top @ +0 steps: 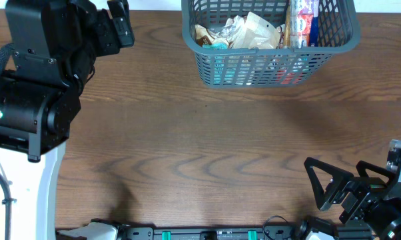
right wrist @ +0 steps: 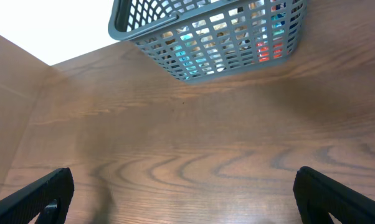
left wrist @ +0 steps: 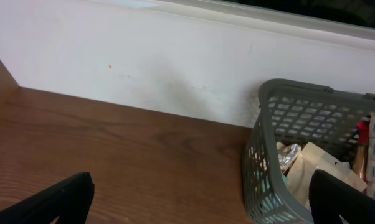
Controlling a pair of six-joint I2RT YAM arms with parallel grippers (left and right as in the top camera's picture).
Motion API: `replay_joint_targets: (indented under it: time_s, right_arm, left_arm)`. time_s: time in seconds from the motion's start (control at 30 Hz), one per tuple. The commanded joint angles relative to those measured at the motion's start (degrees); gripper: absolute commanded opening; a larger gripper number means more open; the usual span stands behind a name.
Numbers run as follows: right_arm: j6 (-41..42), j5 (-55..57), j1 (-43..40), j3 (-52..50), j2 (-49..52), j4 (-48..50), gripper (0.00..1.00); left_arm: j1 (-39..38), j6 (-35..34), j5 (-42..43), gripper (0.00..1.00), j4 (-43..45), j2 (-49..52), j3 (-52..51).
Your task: Pack container
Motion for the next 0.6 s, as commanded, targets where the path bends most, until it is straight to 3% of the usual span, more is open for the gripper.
replay_joint_targets:
  time_s: [0.0,0.27,0.57]
  right_arm:
    - [0.8,-1.0,0.5,-0.2,-0.1,-0.1,0.99]
    - [-3.5,11.8,0.5,-0.3,-0.1,1.6,0.99]
    - [-9.8,13.6,0.5,-0.5,0.0,6.6,0.99]
  left_arm:
    - [0.3,0.3,-0.7,0.99,-0.1,-0.2,0.1]
    - [0.3,0.3,-0.7,0.99,-0.1,-0.2,0.1]
    - [0.3,0.3,-0.7,0.99,-0.1,-0.2,0.1]
